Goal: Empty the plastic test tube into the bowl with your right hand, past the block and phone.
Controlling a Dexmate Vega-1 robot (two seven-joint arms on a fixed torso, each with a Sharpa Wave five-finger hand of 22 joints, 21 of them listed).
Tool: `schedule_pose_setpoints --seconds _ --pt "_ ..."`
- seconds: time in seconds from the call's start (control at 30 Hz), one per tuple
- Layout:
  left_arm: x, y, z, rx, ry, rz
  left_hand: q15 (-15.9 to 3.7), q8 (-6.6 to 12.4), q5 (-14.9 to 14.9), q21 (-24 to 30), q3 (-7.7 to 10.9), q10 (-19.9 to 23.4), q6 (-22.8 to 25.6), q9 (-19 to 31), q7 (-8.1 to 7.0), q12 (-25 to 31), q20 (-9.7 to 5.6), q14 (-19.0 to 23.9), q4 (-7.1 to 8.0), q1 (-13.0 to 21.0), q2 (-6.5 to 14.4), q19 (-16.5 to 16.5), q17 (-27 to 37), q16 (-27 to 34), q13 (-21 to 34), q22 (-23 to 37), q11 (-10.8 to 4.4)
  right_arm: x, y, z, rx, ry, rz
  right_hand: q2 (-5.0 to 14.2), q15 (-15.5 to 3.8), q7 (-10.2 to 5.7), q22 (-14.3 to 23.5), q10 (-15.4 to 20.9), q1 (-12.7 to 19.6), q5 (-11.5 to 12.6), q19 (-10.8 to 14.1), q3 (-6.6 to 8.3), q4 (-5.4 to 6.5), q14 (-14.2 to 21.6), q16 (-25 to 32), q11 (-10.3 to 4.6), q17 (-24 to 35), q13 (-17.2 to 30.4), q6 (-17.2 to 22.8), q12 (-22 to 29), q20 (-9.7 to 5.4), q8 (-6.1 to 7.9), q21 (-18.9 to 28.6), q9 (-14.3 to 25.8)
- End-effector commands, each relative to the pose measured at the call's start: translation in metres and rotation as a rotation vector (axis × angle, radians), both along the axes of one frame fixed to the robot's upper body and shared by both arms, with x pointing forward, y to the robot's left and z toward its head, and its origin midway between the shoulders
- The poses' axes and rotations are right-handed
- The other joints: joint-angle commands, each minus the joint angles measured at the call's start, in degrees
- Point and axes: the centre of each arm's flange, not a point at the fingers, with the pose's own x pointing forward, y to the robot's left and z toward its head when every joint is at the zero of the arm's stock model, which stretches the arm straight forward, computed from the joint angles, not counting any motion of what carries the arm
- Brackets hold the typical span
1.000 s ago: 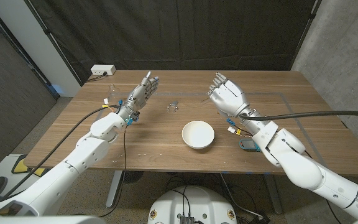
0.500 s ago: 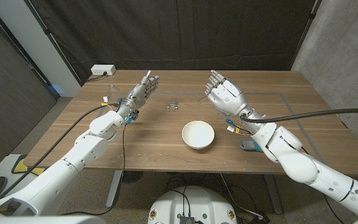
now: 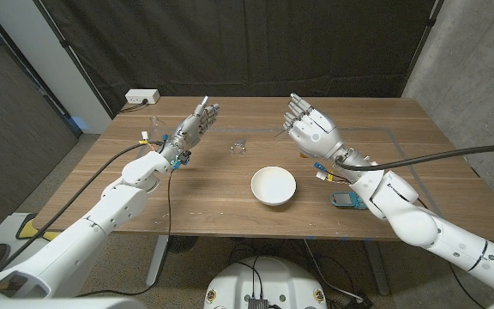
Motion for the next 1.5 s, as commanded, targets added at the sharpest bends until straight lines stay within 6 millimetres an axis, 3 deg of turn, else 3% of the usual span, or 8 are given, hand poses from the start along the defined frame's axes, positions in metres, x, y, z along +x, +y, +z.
schedule_pose_setpoints --seconds 0.03,0.43,0.8,1.5 --pt "-0.014 0.003 0.008 0.018 -0.024 0.013 -0.04 -0.15 -0.2 0.4 -0.47 0.4 0.6 0.3 -0.07 -0.2 0.22 -0.1 0.01 0.0 -0.2 -0.6 0.2 0.2 0.2 0.3 0.05 0.001 -0.002 0.0 -0.015 -0.067 0.03 0.2 -7.35 -0.72 0.0 0.3 0.0 -0.3 -0.4 5.28 4.96 -0.3 0.3 -0.23 0.2 0.1 0.6 0.1 -2.64 7.96 -0.1 0.0" --pt "-0.017 0.004 0.006 0.021 -0.017 0.024 0.01 -0.11 -0.2 0.4 -0.63 0.4 0.7 0.3 0.0 -0.2 0.2 -0.1 0.01 0.1 -0.2 -0.6 0.2 0.2 0.2 0.3 0.08 0.002 -0.001 0.009 -0.031 -0.104 0.066 0.1 -7.36 -0.89 -0.1 0.3 -0.2 -0.7 -0.7 5.63 5.02 -0.3 0.4 -0.3 0.3 0.1 0.5 0.1 -2.74 8.05 0.0 -0.5" --pt "-0.011 0.002 0.008 0.026 -0.006 0.022 -0.07 -0.14 -0.3 0.4 -0.77 0.4 0.6 0.3 -0.04 -0.2 0.19 -0.1 0.01 0.1 -0.1 -0.7 0.2 0.2 0.2 0.3 -0.01 0.004 0.0 0.005 -0.006 -0.099 0.078 0.02 -7.56 -1.06 -0.1 0.2 -0.5 -1.1 -0.8 5.93 5.08 -0.1 0.6 -0.38 0.3 0.0 0.2 0.1 -2.71 8.06 0.1 -0.8" --pt "0.002 0.005 0.012 0.016 0.009 0.017 -0.04 -0.19 -0.3 0.4 -1.0 0.4 0.5 0.3 -0.07 -0.2 0.28 -0.2 0.02 0.2 0.0 -0.8 0.2 0.2 0.2 0.3 0.1 0.004 0.0 0.001 0.231 0.065 0.176 -0.09 -7.66 -1.25 -0.2 -0.5 -0.9 -1.9 0.2 6.65 5.11 0.2 0.8 -0.03 0.4 0.0 -0.1 -0.1 -3.42 8.3 0.7 -1.4"
